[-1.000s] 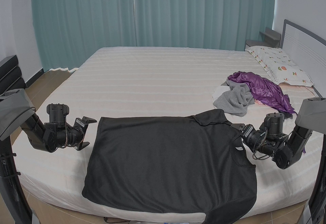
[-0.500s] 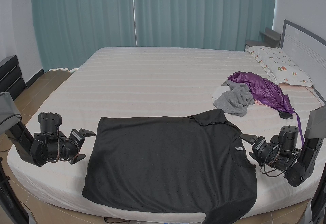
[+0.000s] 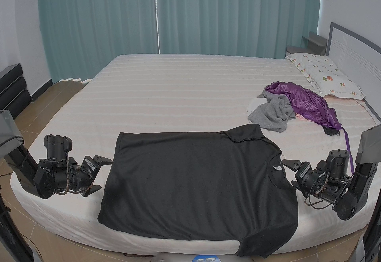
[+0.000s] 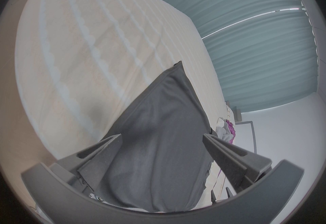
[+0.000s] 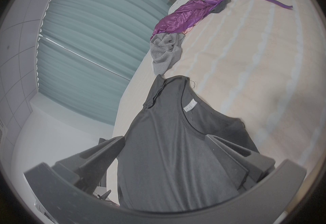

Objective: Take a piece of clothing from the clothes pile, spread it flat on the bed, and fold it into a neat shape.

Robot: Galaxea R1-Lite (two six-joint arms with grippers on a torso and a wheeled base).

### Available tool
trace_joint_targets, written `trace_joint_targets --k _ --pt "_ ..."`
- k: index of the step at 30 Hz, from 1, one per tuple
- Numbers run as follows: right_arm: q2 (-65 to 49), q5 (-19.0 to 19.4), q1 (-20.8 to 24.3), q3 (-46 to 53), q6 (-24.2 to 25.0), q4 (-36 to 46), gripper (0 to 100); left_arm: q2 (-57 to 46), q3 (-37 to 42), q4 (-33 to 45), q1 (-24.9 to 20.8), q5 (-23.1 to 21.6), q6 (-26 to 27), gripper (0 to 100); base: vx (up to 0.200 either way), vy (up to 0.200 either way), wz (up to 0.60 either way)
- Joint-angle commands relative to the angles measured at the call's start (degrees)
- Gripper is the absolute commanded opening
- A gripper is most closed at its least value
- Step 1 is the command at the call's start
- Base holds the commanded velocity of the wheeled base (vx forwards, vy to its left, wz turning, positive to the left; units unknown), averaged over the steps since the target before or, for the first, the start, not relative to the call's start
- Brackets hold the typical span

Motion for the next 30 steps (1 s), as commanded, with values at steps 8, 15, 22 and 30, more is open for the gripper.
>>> trace_joint_targets --k 8,15,22,30 --pt "0.48 0.02 0.20 0.10 0.00 0.01 100 -0.16 0.14 0.40 -0.02 -1.63 -0.26 100 0.000 0.000 0.00" --pt "0.48 0.02 0.20 0.10 0.00 0.01 100 -0.25 0.14 0.57 -0.90 -1.72 -0.43 100 0.000 -0.086 0.00" --pt "0.57 0.02 0.29 0.10 0.09 0.09 100 -0.69 0.75 0.31 -1.60 -1.63 -0.17 100 0.000 -0.171 0.00" --pt "0.66 0.02 0.46 0.27 0.00 0.09 100 -0.78 0.93 0.05 -1.52 -1.19 0.18 100 0.000 0.000 0.00"
